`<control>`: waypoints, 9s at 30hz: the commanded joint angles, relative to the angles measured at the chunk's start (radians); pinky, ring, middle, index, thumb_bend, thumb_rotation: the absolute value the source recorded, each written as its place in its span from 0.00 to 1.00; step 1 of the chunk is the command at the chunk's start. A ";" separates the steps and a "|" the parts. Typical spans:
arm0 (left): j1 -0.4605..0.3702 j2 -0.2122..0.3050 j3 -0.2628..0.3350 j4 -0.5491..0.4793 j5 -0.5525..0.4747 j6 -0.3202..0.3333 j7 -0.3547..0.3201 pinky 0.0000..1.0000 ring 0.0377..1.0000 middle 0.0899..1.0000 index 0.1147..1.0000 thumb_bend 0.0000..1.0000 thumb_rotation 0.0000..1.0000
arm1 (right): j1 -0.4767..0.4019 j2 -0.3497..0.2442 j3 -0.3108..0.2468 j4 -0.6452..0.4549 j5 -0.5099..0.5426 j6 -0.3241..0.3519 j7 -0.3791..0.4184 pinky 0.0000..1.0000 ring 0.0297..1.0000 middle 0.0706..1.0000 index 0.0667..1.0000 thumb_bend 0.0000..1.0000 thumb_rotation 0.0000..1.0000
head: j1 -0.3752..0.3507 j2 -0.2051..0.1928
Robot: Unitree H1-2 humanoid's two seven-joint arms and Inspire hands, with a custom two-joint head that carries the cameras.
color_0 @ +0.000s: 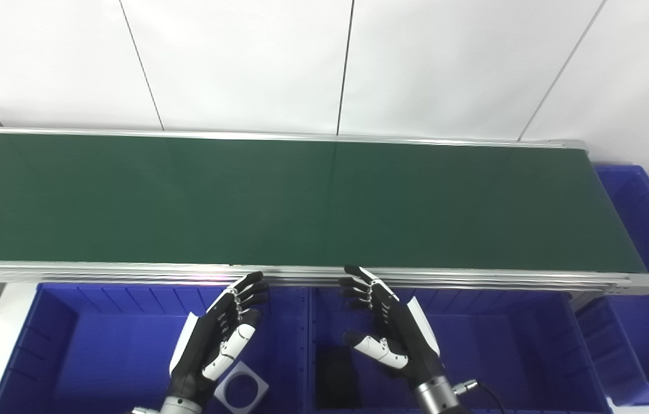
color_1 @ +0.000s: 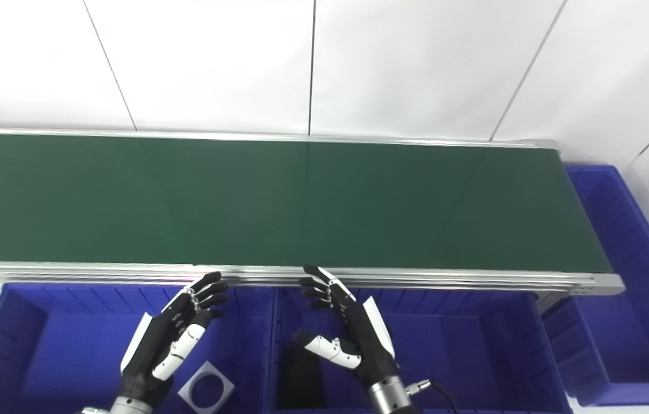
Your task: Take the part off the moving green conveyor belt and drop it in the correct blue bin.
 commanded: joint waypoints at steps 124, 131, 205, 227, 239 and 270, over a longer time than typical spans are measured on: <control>-0.206 0.175 0.057 -0.333 0.019 0.124 -0.062 0.53 0.57 0.59 0.61 0.81 0.27 | -0.115 -0.031 0.016 0.184 0.102 -0.071 -0.026 0.72 0.77 0.81 0.93 0.21 0.27 | 0.542 -0.337; -0.254 0.194 0.093 -0.364 0.073 0.180 -0.048 0.55 0.60 0.63 0.63 0.82 0.30 | -0.118 -0.030 0.013 0.186 0.108 -0.071 -0.022 0.73 0.78 0.81 0.93 0.21 0.29 | 0.536 -0.315; -0.674 0.587 -0.108 -0.054 0.708 0.456 -0.339 0.84 0.90 0.90 0.83 0.92 0.00 | -0.080 -0.049 -0.017 0.064 0.115 -0.070 0.017 0.66 0.71 0.75 0.85 0.65 0.57 | 0.427 -0.065; -0.753 0.578 -0.142 0.180 0.725 0.394 -0.271 0.83 0.89 0.89 0.83 0.89 0.01 | -0.052 -0.041 -0.021 0.031 0.098 -0.071 0.017 0.66 0.71 0.75 0.84 0.67 0.57 | 0.406 -0.049; -0.777 0.559 -0.177 0.303 0.766 0.386 -0.177 0.83 0.89 0.89 0.84 0.90 0.02 | -0.044 -0.037 -0.018 0.018 0.088 -0.070 0.014 0.66 0.71 0.75 0.84 0.68 0.59 | 0.395 -0.045; -0.783 0.463 -0.209 0.451 0.734 0.258 0.090 0.68 0.54 0.47 0.39 0.52 0.00 | -0.033 -0.027 -0.021 0.006 0.085 -0.070 0.015 0.66 0.72 0.75 0.85 0.68 0.59 | 0.380 -0.036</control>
